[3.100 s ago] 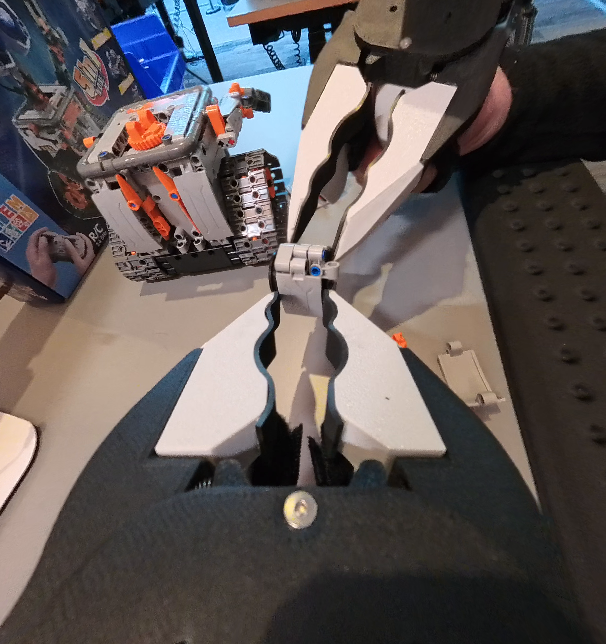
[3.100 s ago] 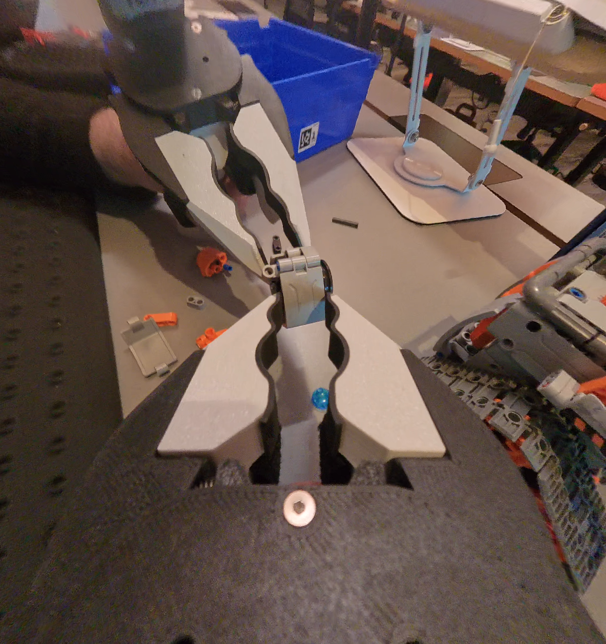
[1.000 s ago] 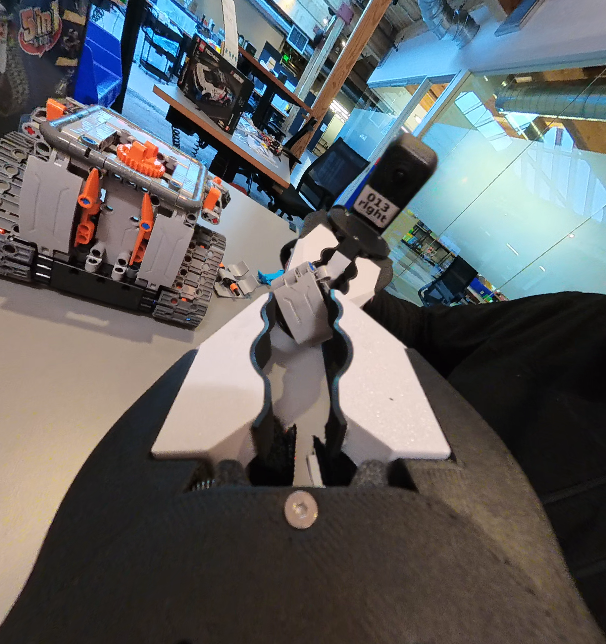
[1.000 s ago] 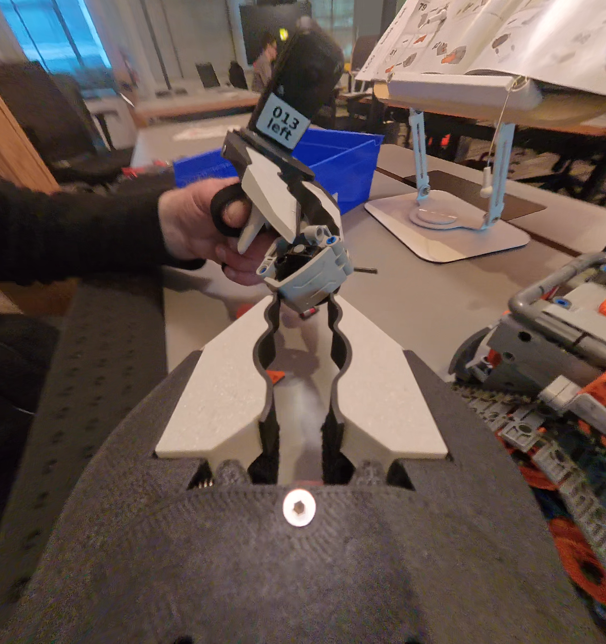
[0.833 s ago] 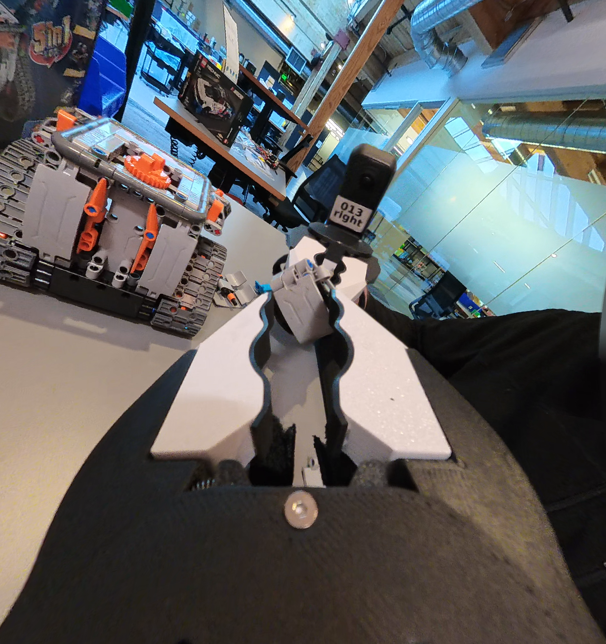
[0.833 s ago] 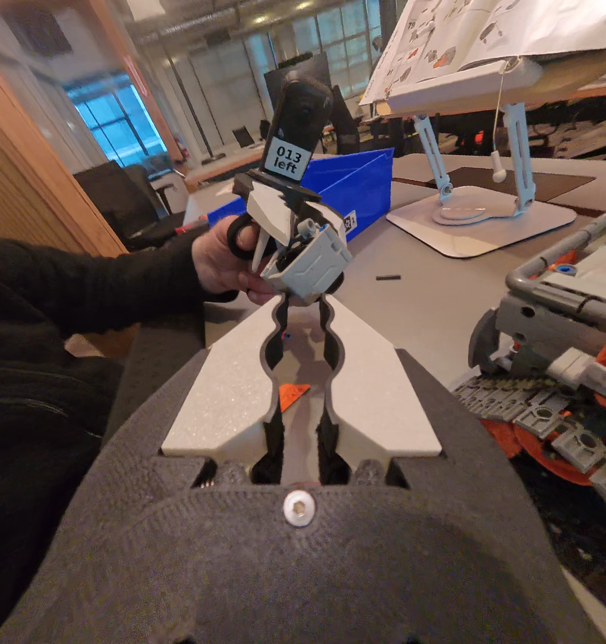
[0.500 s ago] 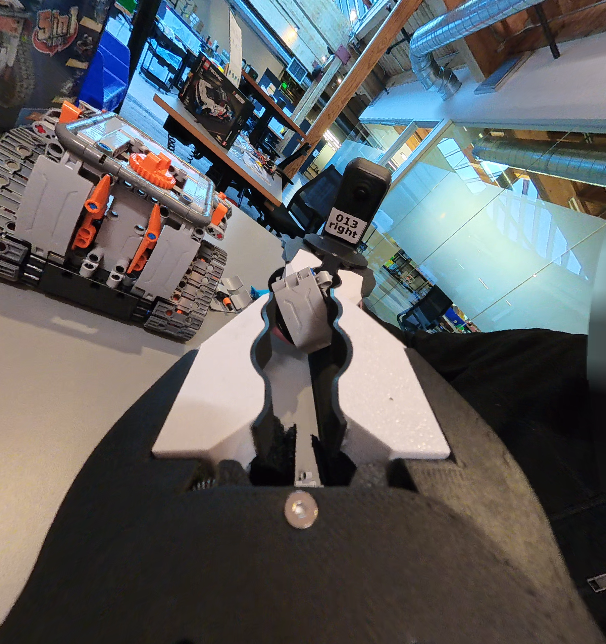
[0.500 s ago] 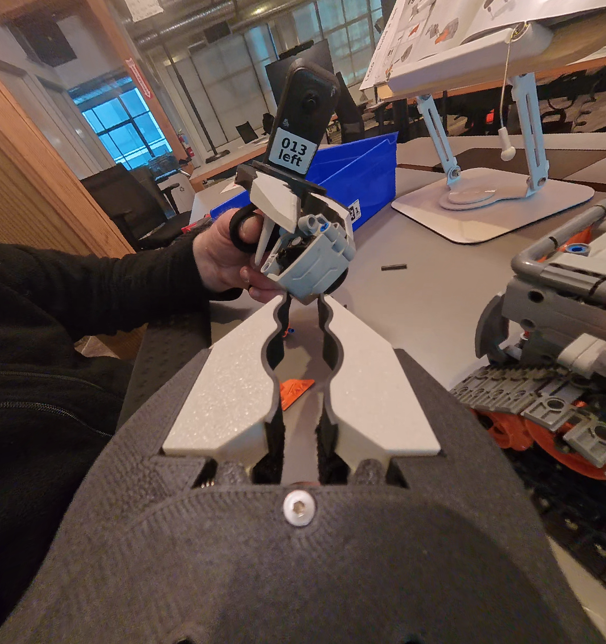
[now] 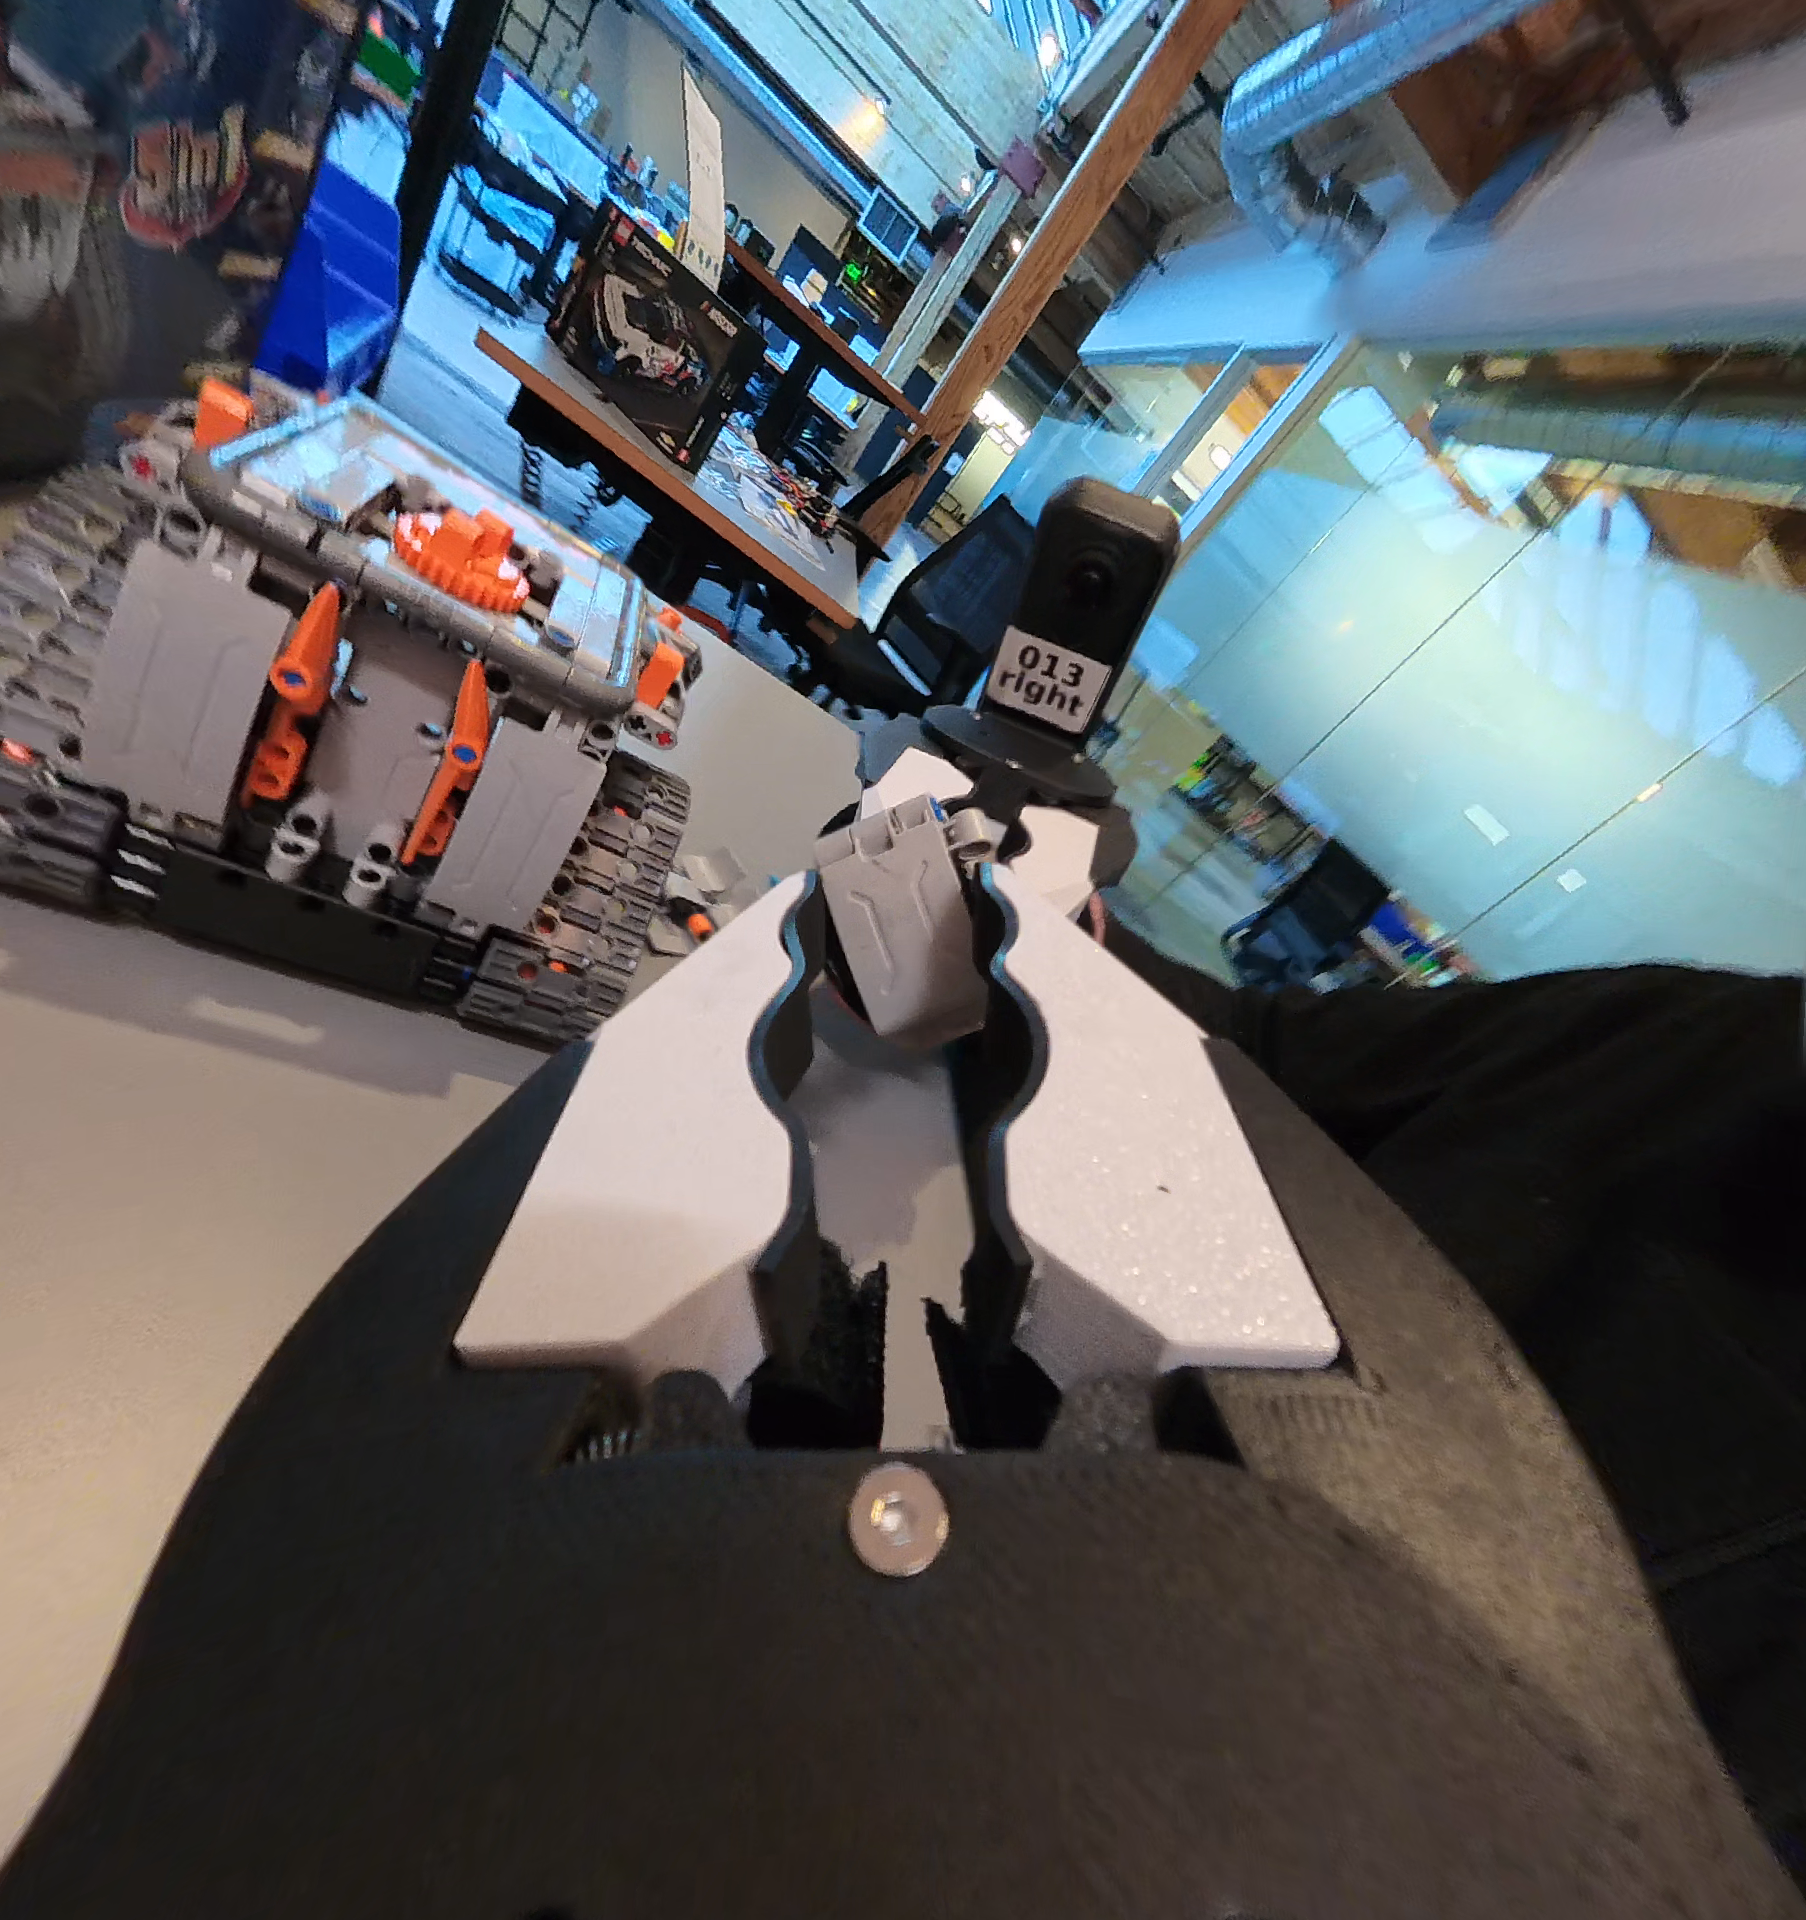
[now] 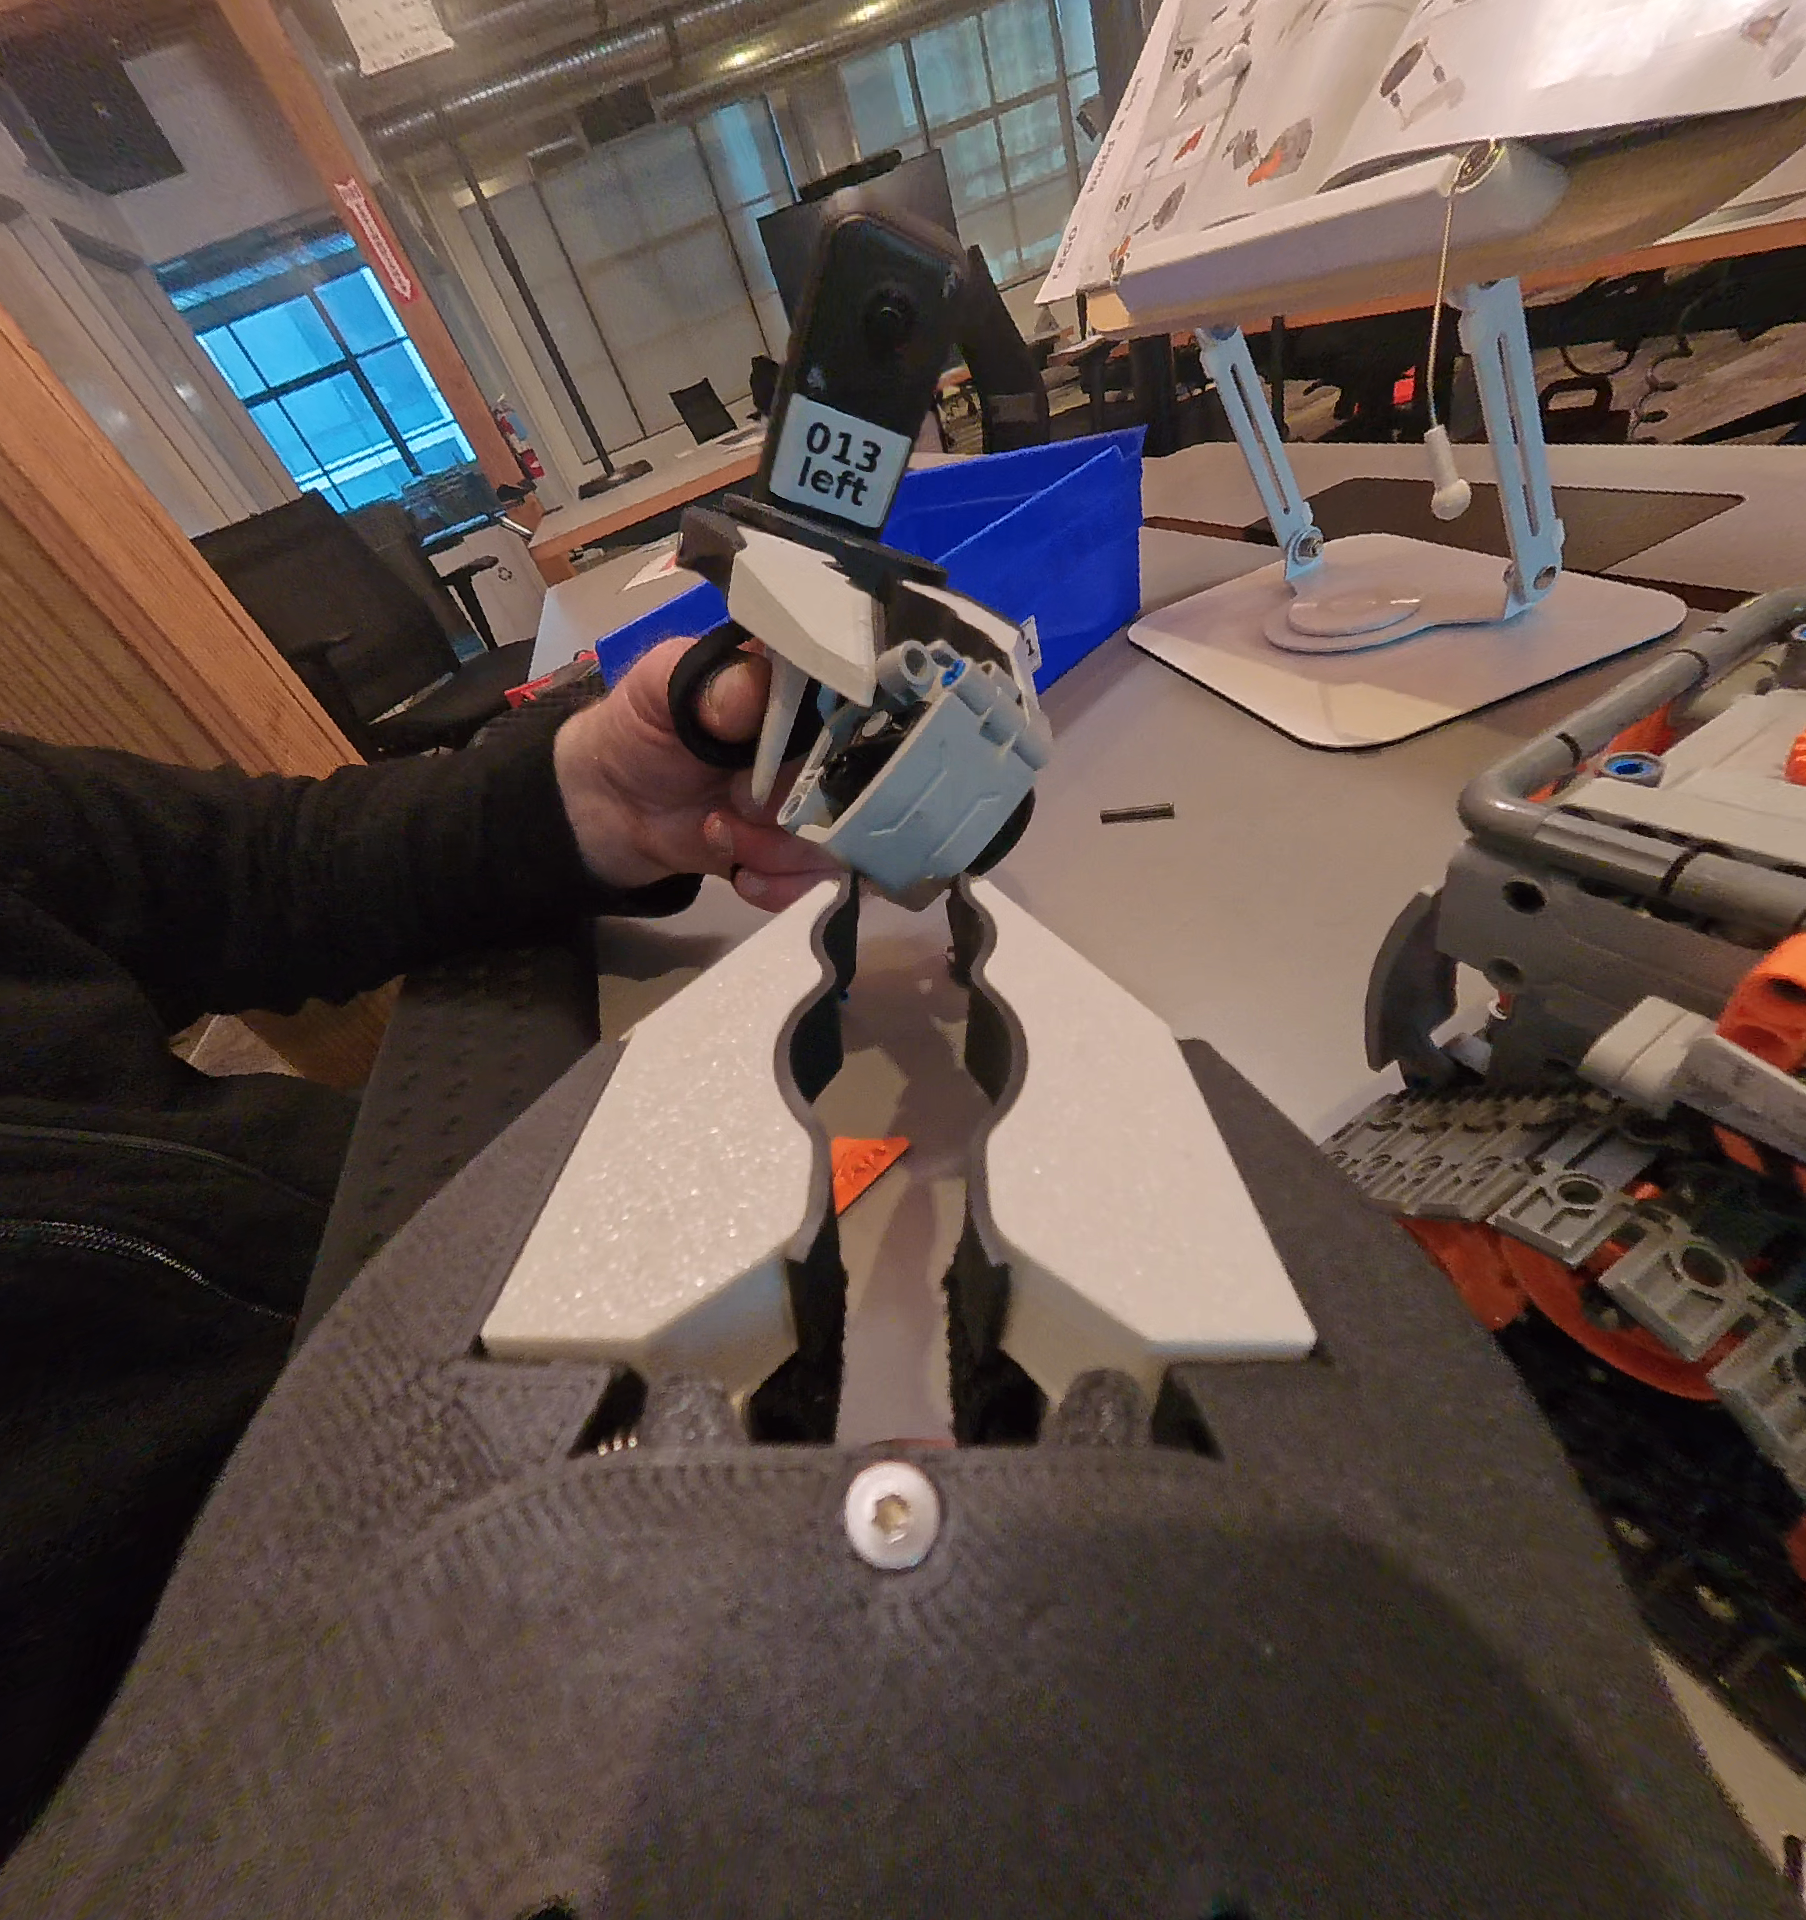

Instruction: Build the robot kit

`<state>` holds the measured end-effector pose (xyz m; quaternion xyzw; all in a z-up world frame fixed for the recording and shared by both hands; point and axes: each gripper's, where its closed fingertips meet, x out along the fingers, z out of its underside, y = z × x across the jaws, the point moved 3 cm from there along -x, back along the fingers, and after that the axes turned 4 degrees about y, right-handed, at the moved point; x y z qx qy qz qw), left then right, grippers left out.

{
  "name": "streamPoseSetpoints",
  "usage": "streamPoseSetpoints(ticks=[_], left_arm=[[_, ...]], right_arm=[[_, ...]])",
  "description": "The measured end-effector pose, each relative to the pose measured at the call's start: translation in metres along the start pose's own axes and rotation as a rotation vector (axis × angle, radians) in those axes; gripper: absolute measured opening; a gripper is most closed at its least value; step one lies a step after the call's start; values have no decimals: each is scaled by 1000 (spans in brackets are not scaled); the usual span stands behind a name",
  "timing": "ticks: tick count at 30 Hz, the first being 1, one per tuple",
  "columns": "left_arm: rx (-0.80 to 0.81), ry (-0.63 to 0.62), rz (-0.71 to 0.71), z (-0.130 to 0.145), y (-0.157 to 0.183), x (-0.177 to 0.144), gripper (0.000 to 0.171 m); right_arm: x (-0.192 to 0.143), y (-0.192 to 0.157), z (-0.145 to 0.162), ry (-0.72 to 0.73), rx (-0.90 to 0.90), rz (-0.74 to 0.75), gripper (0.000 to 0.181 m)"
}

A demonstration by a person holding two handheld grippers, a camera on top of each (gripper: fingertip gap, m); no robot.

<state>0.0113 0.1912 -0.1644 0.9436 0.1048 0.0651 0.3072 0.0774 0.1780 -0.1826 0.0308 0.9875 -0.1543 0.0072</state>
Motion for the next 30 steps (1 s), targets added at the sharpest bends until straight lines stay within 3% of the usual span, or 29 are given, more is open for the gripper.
streamPoseSetpoints(ticks=[9, 15, 30], left_arm=[[509, -49, -114, -2, 23, 4, 25], [792, -119, -156, 9, 39, 12, 23], [861, -128, -109, 12, 48, 15, 23]], right_arm=[[-4, -9, -10, 55, 1, -65, 33], [-4, -13, -9, 33, -116, -37, 27], [-6, -21, -13, 7, -394, 66, 20]])
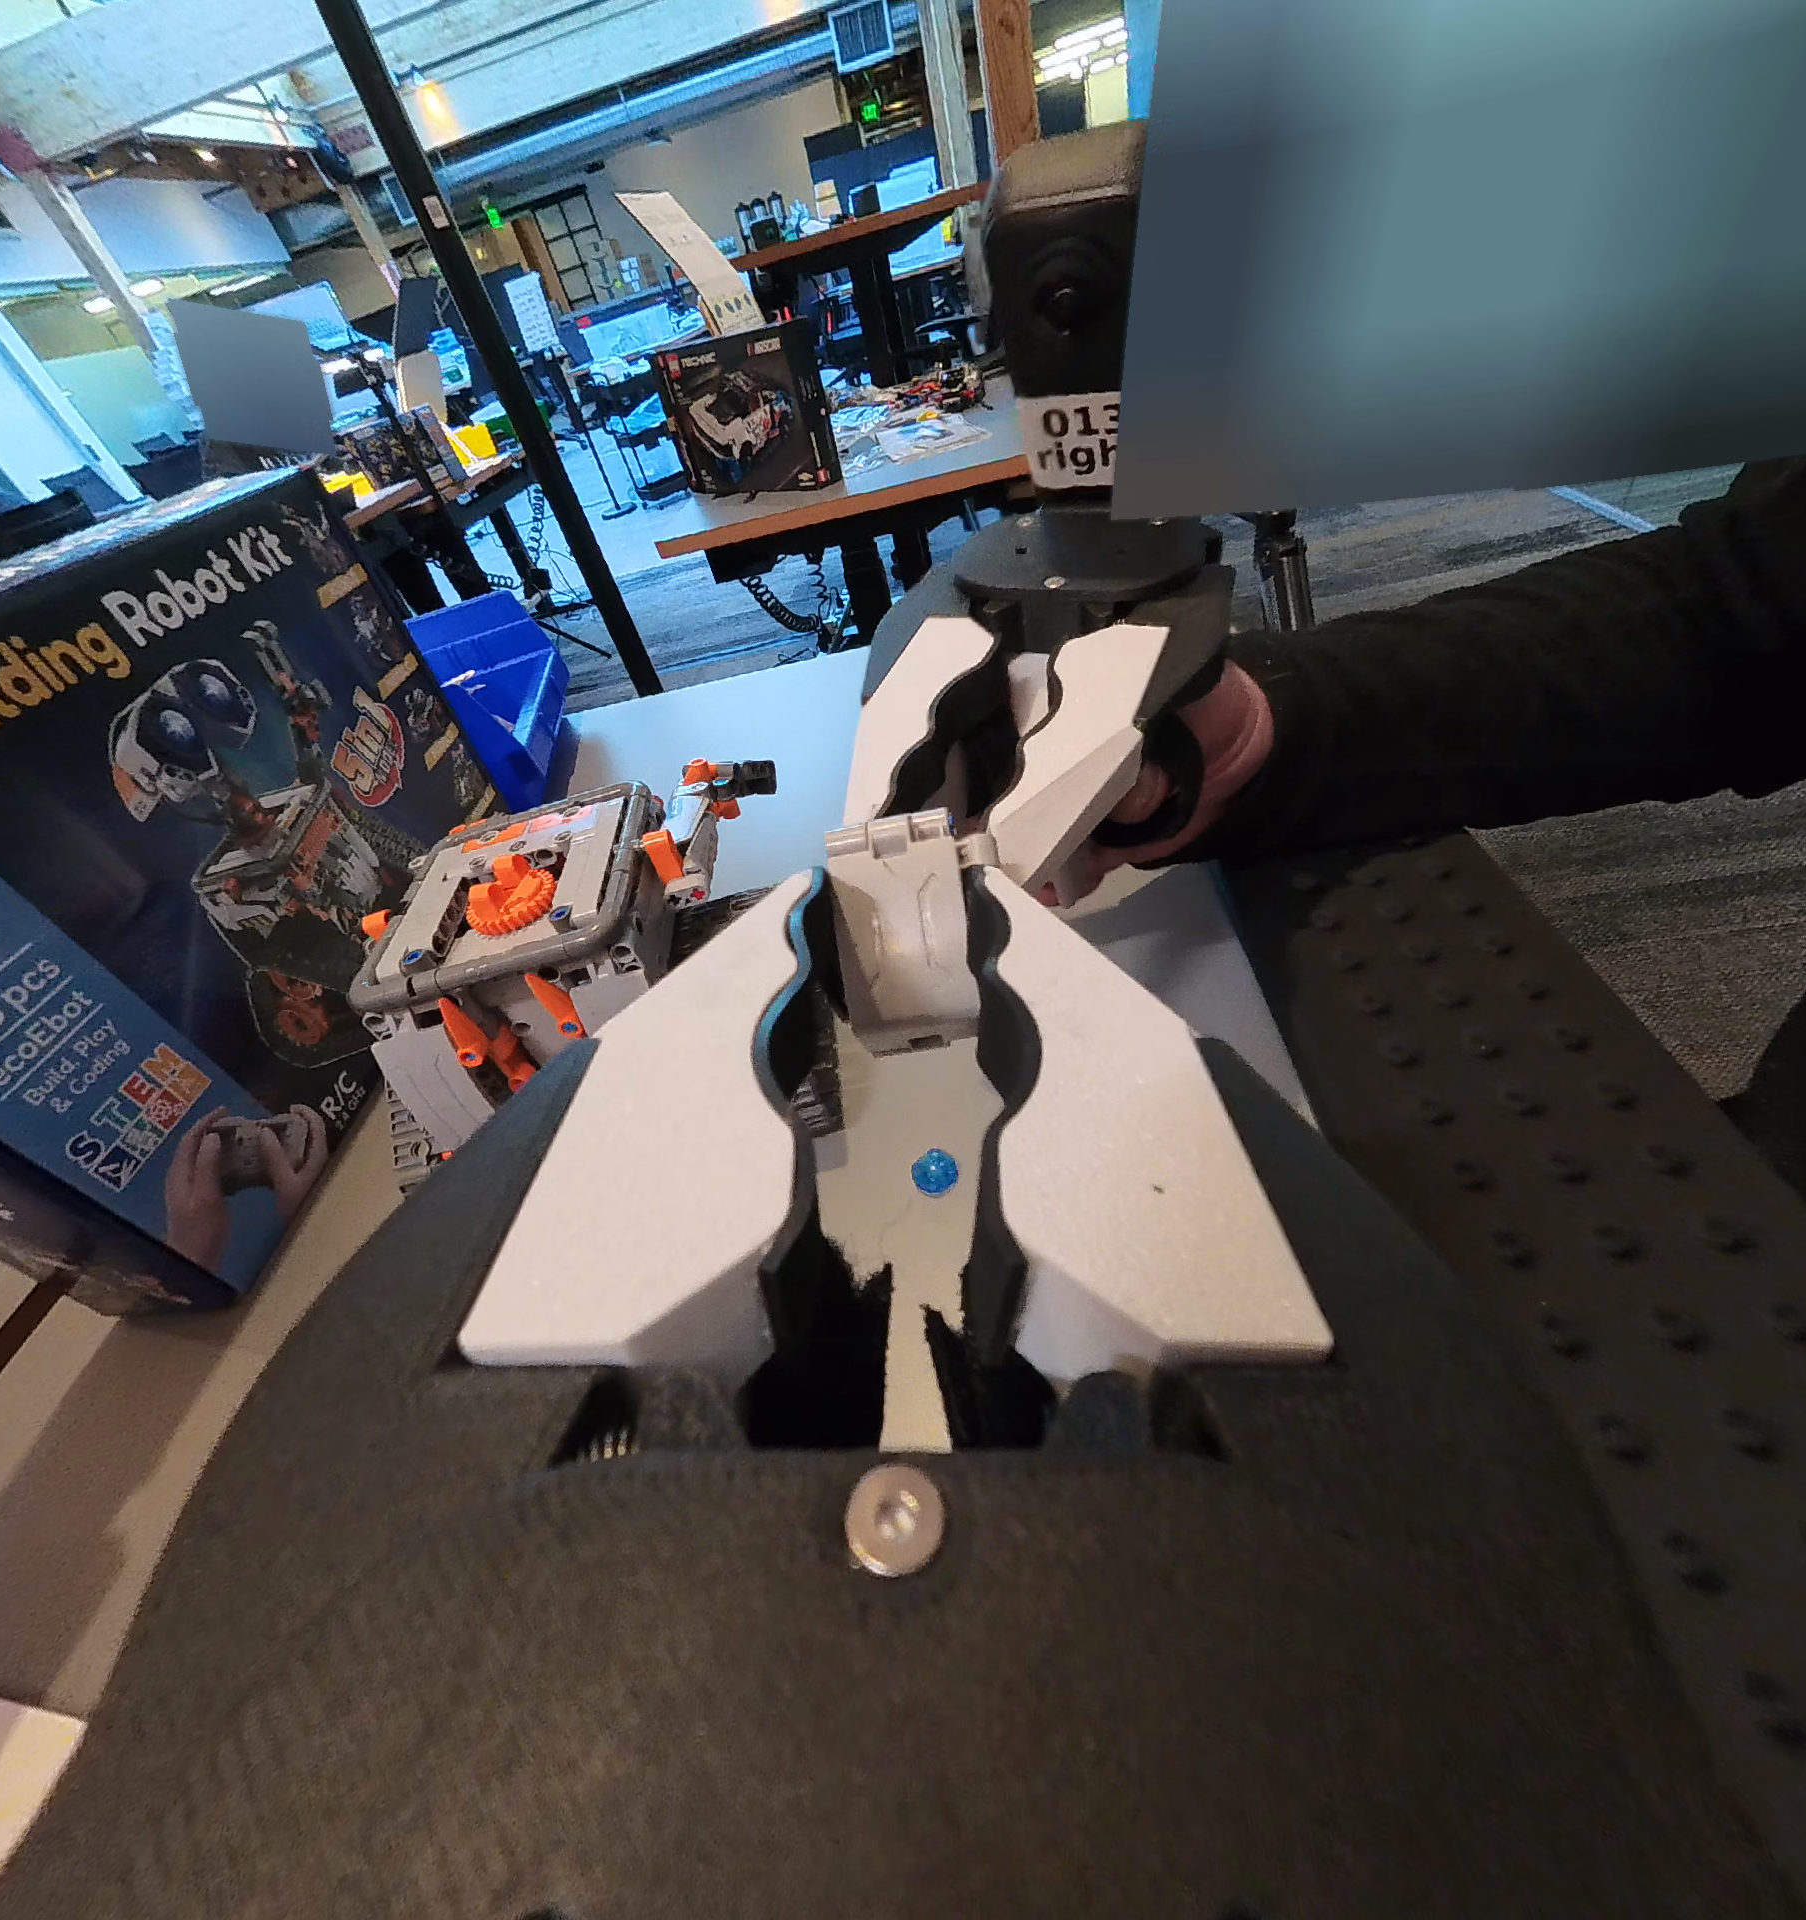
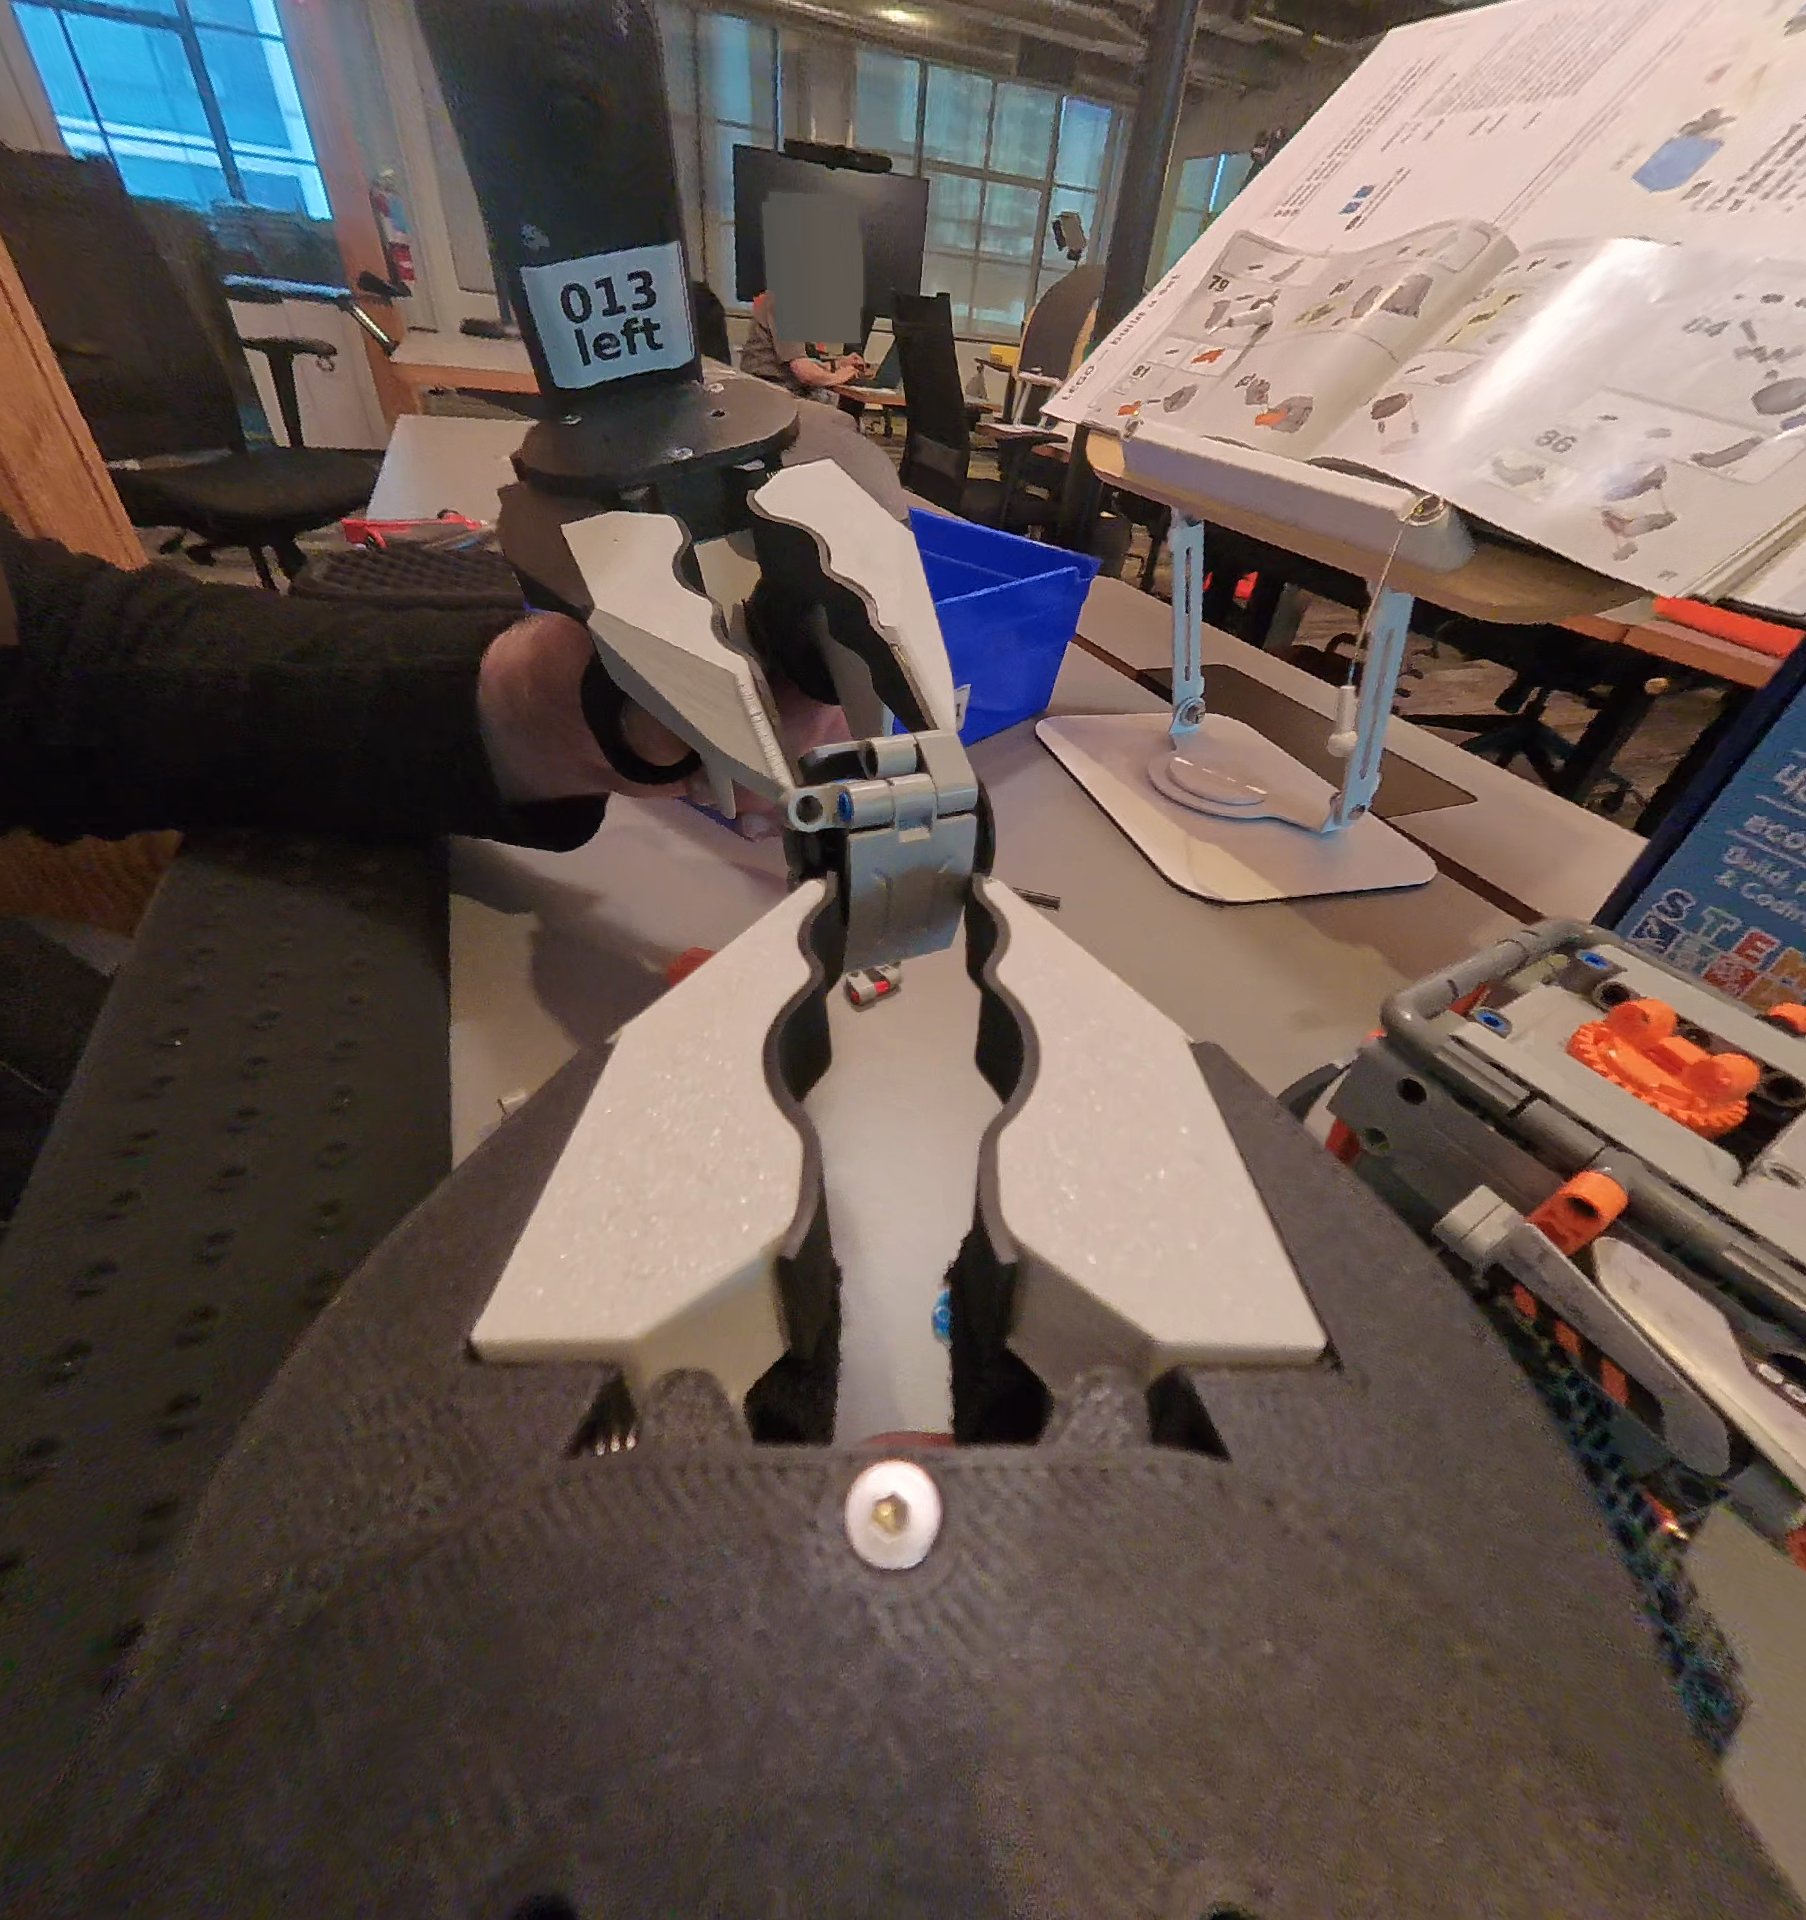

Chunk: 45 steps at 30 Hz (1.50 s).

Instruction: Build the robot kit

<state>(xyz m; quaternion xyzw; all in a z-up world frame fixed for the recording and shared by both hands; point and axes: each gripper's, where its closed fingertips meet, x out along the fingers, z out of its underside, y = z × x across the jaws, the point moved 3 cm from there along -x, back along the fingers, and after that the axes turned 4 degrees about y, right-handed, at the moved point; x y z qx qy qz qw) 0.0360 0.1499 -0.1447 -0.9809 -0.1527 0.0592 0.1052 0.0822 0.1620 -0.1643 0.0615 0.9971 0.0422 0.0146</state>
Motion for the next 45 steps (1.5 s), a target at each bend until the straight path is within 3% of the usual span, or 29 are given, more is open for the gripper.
streamPoseSetpoints(ticks=[9, 18, 24, 32, 37, 45], left_arm=[[-14, -18, 18, 2, 1, -4, 24], [21, -63, -53, 0, -3, -16, 22], [71, -64, -118, -10, -8, -37, 22], [59, 22, -289, -24, -33, -67, 22], [87, 12, -336, -18, -31, -80, 22], [66, -12, -333, 1, -26, -76, 22]], right_arm=[[0, -1, 1, -45, -156, 73, 20], [6, -1, -6, -77, -266, 111, 20], [22, -2, -22, -118, -322, 120, 19], [60, 9, -49, -187, -400, 102, 14], [78, 4, -39, -162, -396, 53, 13], [84, -1, -11, -157, -351, 33, 13]])
